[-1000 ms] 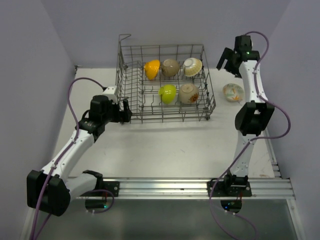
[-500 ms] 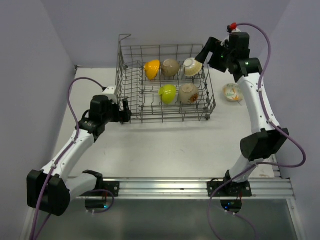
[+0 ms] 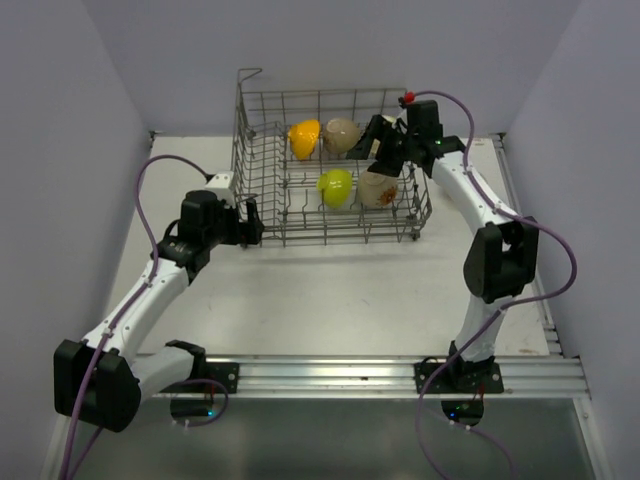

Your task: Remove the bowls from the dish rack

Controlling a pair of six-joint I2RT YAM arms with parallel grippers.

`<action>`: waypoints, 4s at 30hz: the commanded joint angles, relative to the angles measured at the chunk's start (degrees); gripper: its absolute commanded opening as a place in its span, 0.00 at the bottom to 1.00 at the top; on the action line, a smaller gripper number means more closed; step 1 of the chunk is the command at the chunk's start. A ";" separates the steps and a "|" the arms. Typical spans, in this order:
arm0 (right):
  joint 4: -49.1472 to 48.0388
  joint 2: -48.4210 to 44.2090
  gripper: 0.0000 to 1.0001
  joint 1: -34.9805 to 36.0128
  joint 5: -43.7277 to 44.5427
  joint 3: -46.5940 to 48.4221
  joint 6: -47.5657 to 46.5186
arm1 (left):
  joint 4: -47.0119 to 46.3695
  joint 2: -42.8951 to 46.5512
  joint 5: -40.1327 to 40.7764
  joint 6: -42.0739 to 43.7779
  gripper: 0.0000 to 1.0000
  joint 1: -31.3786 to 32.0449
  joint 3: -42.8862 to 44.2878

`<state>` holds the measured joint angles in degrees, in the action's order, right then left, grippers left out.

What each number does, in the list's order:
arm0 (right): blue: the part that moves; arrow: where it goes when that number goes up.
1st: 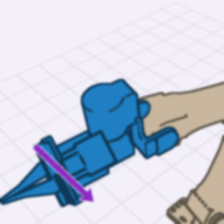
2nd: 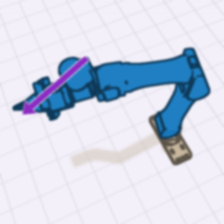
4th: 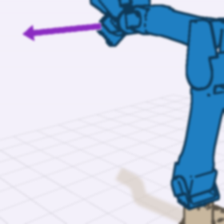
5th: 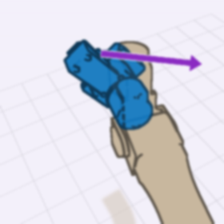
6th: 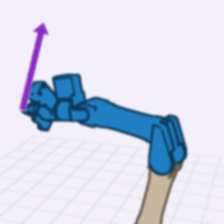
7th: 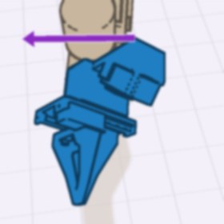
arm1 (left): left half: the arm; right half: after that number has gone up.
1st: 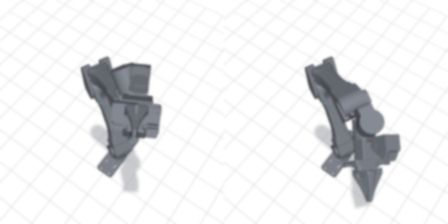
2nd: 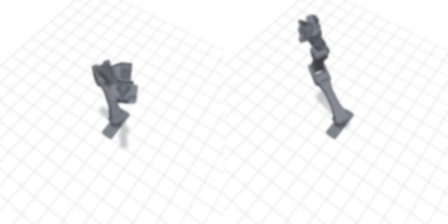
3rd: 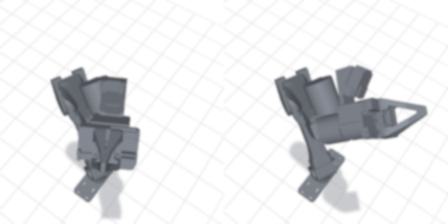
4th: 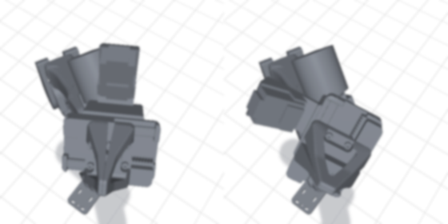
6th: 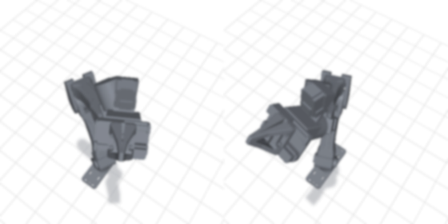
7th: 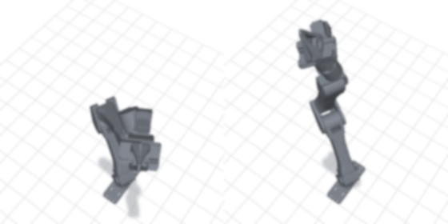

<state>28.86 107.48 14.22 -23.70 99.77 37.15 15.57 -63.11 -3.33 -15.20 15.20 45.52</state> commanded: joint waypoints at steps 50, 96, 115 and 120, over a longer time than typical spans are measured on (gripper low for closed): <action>4.46 13.37 0.98 8.63 10.26 8.79 -6.47 | -1.69 -0.17 -3.96 1.14 1.00 0.27 -0.17; -26.73 8.02 0.21 7.84 -10.22 -6.06 12.41 | -1.69 0.36 -4.23 1.14 1.00 0.27 -0.25; -59.79 5.37 0.00 5.91 -13.91 -21.63 32.90 | -1.16 -0.08 -2.29 1.14 1.00 0.36 -0.34; -63.84 5.72 0.00 5.73 -14.35 -21.81 35.63 | -1.16 -0.34 -2.20 1.14 1.00 0.36 -0.34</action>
<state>-25.10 116.36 18.55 -32.82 77.32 68.12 15.99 -63.16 -3.60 -15.18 15.09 45.15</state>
